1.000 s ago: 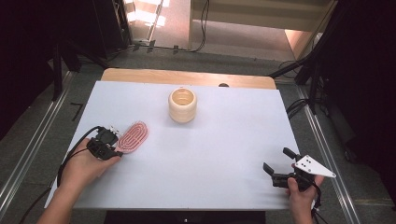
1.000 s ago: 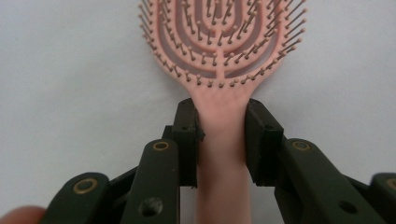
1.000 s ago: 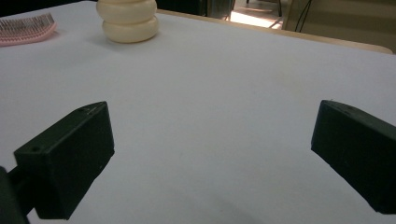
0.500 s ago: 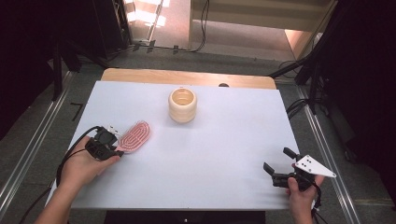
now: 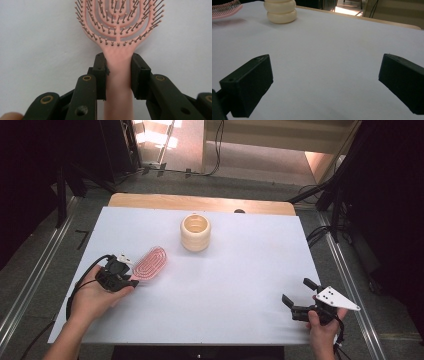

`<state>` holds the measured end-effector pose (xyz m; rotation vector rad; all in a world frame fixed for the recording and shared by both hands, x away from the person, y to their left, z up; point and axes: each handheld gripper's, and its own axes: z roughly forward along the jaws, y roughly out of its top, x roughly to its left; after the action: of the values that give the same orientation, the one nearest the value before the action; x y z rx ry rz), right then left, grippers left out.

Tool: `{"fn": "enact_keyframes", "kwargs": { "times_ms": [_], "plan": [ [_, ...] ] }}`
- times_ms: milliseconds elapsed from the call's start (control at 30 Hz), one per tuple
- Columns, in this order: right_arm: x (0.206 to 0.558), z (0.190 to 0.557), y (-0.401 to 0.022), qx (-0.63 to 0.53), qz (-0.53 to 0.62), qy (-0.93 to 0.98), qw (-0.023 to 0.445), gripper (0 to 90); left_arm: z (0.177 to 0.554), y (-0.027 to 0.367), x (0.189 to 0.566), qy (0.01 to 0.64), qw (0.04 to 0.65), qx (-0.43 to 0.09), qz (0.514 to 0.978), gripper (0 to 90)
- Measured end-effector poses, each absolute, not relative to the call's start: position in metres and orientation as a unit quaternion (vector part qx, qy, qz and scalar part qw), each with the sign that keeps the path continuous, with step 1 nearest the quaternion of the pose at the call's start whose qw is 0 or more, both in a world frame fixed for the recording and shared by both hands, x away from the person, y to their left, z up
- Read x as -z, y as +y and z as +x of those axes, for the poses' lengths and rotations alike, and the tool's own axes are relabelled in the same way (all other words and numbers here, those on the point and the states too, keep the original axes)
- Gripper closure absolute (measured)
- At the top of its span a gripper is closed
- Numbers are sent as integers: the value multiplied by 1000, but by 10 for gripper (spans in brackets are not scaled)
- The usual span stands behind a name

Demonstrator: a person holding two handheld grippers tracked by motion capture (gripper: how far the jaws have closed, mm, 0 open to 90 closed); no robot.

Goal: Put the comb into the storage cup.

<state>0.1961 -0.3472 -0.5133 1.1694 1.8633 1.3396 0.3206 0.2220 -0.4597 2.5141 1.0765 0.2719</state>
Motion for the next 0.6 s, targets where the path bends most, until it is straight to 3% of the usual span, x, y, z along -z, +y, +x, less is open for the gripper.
{"fn": "enact_keyframes", "kwargs": {
  "times_ms": [600],
  "plan": [
    [505, 197, -339, -509, 438, 691, 266, 0, 317, 202, 449, 363, 257, -99, 890, 709]
  ]
}}
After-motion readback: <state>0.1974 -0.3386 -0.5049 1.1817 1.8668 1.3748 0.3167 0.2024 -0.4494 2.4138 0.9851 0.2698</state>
